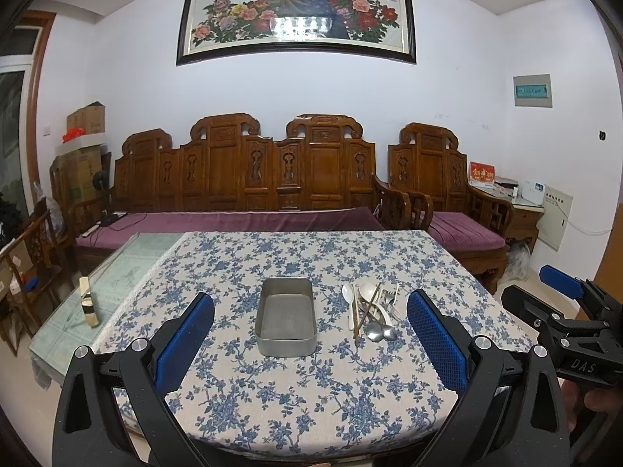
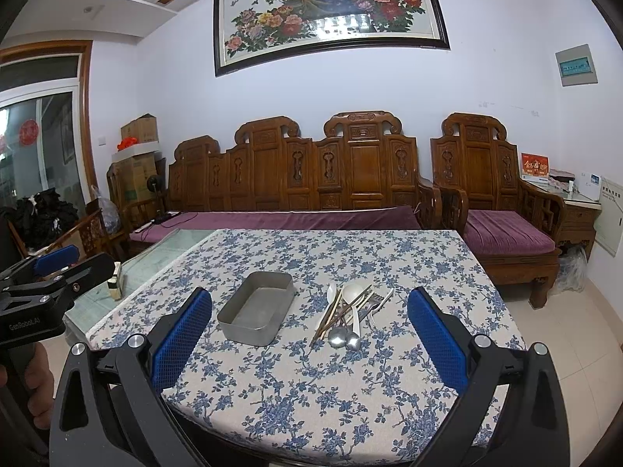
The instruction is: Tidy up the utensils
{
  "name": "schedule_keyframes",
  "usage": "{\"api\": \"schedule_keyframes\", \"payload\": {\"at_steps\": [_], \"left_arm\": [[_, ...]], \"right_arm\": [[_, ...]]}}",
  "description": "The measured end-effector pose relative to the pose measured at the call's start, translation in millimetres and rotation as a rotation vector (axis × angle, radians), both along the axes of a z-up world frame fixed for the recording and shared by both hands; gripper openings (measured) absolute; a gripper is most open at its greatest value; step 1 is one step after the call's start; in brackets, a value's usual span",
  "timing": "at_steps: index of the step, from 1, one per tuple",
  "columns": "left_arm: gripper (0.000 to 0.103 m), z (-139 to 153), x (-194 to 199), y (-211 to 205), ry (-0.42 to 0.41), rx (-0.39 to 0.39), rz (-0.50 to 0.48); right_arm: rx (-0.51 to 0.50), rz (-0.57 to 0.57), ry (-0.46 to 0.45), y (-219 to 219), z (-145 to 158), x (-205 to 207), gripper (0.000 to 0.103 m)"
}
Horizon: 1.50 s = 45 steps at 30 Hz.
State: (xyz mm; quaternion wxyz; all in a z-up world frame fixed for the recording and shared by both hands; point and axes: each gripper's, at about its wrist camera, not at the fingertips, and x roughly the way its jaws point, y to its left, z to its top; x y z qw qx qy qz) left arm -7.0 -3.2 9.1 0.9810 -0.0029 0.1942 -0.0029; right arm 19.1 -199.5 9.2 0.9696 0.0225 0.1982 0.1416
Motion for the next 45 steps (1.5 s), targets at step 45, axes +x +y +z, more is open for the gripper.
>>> {"api": "schedule_keyframes", "payload": {"at_steps": [45], "left_arm": [[0.096, -0.4, 2.6, -3.0, 0.011, 0.002, -0.004]], "right_arm": [[0.001, 0.0, -0.001, 2.8, -2.1, -1.4, 0.101]]}}
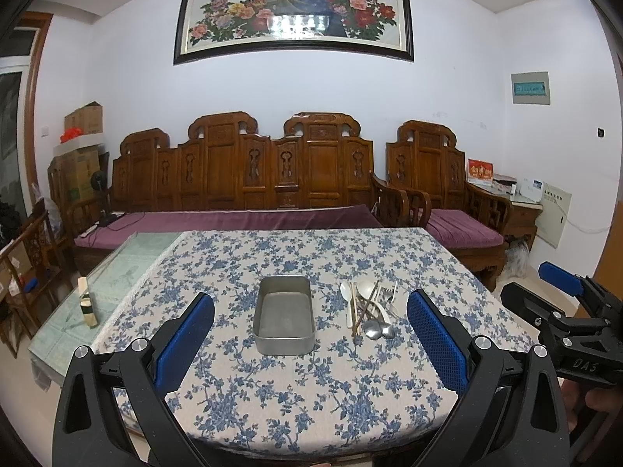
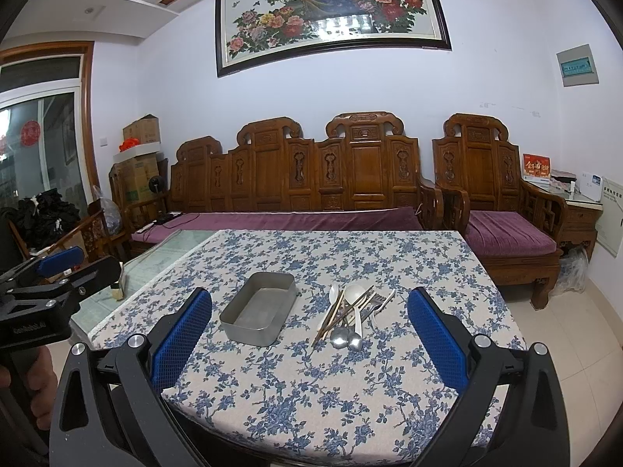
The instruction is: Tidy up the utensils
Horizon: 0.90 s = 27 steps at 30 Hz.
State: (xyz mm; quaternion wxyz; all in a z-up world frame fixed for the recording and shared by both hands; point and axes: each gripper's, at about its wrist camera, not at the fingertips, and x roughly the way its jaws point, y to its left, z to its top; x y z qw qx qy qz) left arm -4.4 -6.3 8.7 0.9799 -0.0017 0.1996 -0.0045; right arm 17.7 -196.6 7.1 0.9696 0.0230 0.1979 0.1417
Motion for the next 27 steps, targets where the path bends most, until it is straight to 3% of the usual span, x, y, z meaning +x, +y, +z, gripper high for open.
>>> {"api": "schedule_keyframes", "payload": {"at_steps": [12, 27], "left_arm": [[0.096, -15, 11, 2, 0.041, 0.006, -0.009], [0.096, -69, 67, -1, 0.21, 0.003, -0.089]], "right_arm": [[0.001, 0.001, 0.03, 1, -12, 7, 0.101], [-0.035, 0.0, 0.109, -8, -57, 52, 0.1]]}}
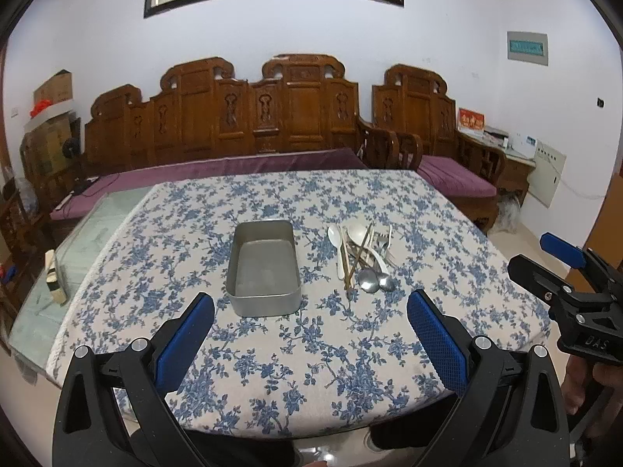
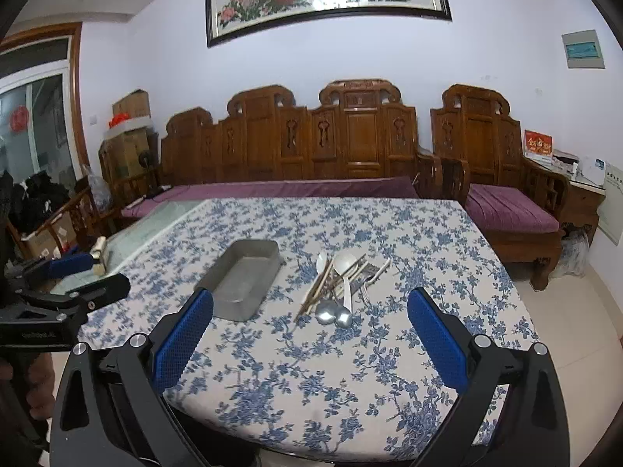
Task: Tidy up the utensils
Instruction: 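Reach the right gripper into the utensil pile and grasp the white plastic ladle handle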
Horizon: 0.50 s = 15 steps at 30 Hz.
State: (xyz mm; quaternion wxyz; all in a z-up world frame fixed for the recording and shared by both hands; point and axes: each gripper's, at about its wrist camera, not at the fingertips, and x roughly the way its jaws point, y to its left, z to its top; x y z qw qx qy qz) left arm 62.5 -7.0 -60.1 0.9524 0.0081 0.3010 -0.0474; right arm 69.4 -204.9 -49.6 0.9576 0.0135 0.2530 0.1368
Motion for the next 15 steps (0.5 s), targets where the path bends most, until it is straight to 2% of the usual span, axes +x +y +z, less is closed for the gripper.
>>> {"api": "schedule_keyframes", "payload": {"at_steps": [6, 15], "left_arm": [[0.096, -17, 29, -5, 0.045, -0.003, -0.036], [0.096, -43, 76, -15, 0.095, 0.026, -0.06]], "right_arm": [[-0.03, 0.037, 0.05, -2, -20, 33, 0.089], [-0.092, 0.066, 0.187, -12, -74, 106, 0.063]]}}
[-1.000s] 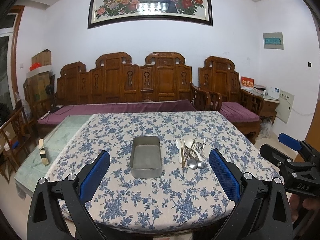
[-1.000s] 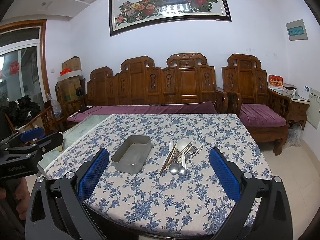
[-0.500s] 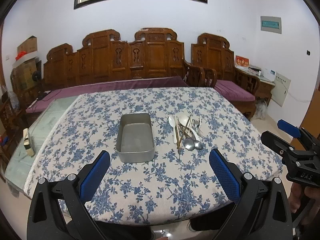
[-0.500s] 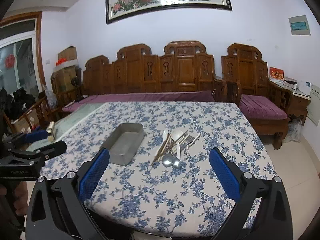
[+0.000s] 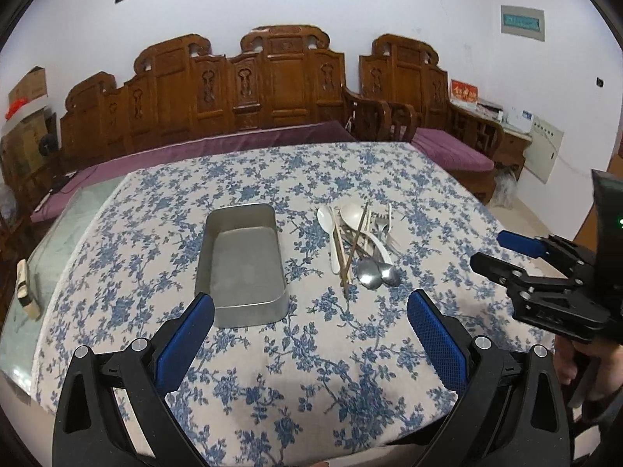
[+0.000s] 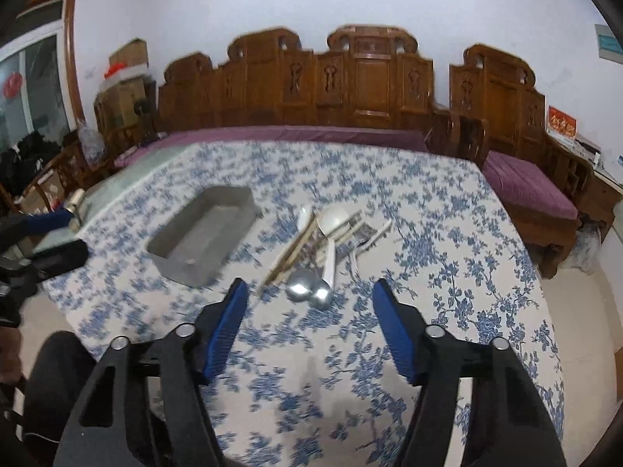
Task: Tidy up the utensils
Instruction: 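Reach the right gripper into the utensil pile and grasp the white plastic ladle handle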
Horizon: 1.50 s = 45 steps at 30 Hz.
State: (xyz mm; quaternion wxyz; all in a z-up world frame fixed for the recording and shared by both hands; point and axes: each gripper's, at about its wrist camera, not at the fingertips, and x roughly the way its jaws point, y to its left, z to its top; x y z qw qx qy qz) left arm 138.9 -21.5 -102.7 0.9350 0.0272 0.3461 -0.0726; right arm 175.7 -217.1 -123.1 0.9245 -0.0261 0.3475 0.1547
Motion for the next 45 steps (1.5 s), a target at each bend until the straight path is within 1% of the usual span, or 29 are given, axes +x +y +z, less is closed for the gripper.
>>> {"api": "schedule_keyframes", "payload": {"at_steps": [2, 5, 9, 12, 16, 19, 22, 29, 30, 31, 32, 33, 34, 36, 40, 45], "left_arm": [[0.096, -5, 8, -1, 0.016, 0.01, -0.004], [0.096, -16, 21, -3, 0.038, 0.029, -0.021], [0.096, -26, 35, -7, 0.061, 0.05, -0.047], [0.096, -33, 47, -10, 0.078, 0.057, -0.038], [0.096, -39, 64, -14, 0.105, 0.036, -0.051], [0.096, -40, 74, -18, 0.111, 0.022, -0.056], [0.096, -42, 82, -20, 0.114, -0.006, -0.05], [0.096, -49, 101, -26, 0.136, -0.011, -0.057], [0.096, -50, 102, -28, 0.137, -0.004, -0.06], [0.096, -51, 104, -29, 0.137, 0.001, -0.063], [0.096, -52, 106, -31, 0.142, 0.007, -0.066], [0.096, -54, 108, -32, 0.147, 0.008, -0.069], [0.096, -55, 110, -32, 0.153, 0.006, -0.072], [0.096, -58, 111, -33, 0.161, 0.003, -0.077], [0.096, -64, 113, -36, 0.173, 0.006, -0.081], [0.096, -77, 117, -41, 0.205, 0.004, -0.093]], "right_arm": [[-0.001, 0.004, 0.036, -3, -13, 17, 0.055], [0.008, 0.011, 0.087, -5, -32, 40, 0.05], [0.021, 0.023, 0.141, -4, -51, 70, 0.047], [0.014, 0.033, 0.173, 2, -63, 96, 0.044], [0.01, 0.044, 0.211, 11, -76, 126, 0.038], [-0.005, 0.04, 0.249, 19, -88, 146, 0.038], [0.009, 0.026, 0.288, 23, -104, 161, 0.036], [0.002, 0.011, 0.337, 27, -125, 182, 0.035], [0.0, 0.01, 0.344, 27, -127, 184, 0.035], [0.001, 0.013, 0.352, 27, -129, 186, 0.031], [0.002, 0.017, 0.356, 27, -129, 187, 0.021], [0.005, 0.021, 0.36, 26, -130, 187, 0.016], [0.006, 0.023, 0.364, 25, -129, 187, 0.013], [0.007, 0.03, 0.362, 23, -128, 185, 0.013], [-0.017, 0.054, 0.308, 18, -113, 170, 0.013], [-0.036, 0.057, 0.272, 9, -95, 156, 0.013]]}}
